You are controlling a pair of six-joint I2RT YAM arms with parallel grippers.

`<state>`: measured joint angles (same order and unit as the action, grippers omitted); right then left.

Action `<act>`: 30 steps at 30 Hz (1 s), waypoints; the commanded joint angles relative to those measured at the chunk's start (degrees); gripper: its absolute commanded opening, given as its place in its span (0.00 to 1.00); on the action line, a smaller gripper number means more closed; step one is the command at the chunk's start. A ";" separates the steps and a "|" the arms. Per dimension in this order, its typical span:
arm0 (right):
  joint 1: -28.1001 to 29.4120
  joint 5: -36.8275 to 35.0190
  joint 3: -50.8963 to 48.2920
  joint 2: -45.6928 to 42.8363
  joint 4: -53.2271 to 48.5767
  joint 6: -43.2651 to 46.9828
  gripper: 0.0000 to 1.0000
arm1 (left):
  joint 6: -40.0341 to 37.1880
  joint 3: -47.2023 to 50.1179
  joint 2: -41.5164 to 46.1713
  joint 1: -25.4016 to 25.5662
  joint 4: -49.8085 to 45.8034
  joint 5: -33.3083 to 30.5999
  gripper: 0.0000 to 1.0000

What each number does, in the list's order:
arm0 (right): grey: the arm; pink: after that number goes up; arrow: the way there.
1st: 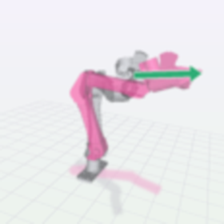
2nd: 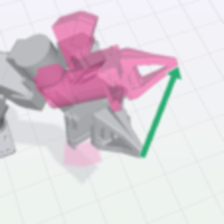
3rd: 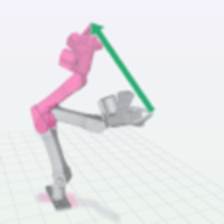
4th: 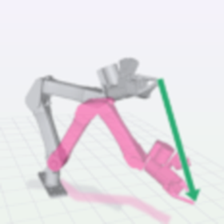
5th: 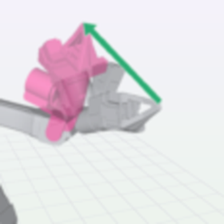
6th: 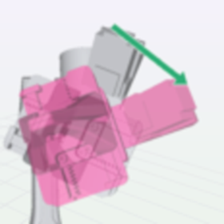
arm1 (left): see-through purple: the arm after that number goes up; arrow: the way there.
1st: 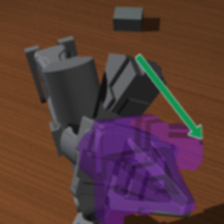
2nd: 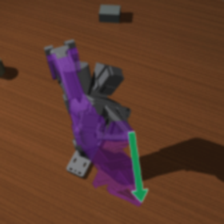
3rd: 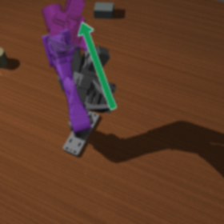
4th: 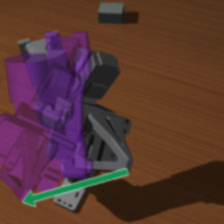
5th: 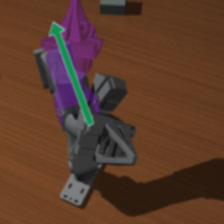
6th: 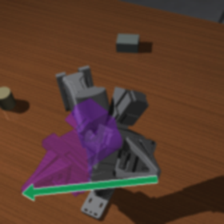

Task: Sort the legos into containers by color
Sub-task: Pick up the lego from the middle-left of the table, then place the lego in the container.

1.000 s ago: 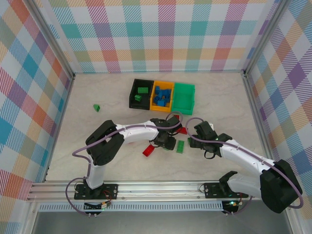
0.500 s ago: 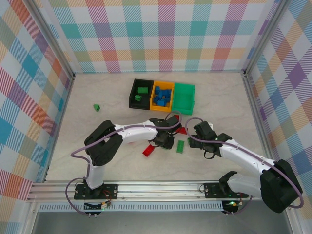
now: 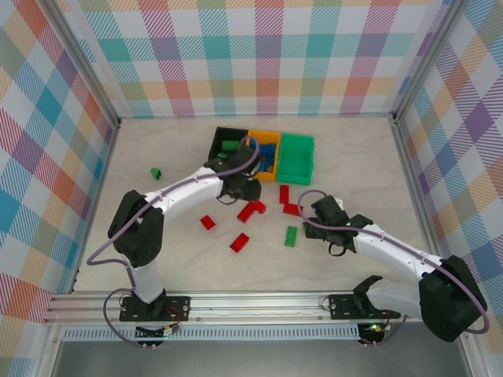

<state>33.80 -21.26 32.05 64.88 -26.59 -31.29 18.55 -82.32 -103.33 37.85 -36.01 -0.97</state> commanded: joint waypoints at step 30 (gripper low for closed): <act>0.66 -1.30 1.08 -0.85 -0.42 -0.88 0.85 | -7.89 -20.39 -7.69 -15.53 -1.82 11.53 0.90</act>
<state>34.11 -21.91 32.05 64.12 -26.61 -31.29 9.06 -105.91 -116.84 21.78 -41.45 6.68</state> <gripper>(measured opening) 0.845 0.910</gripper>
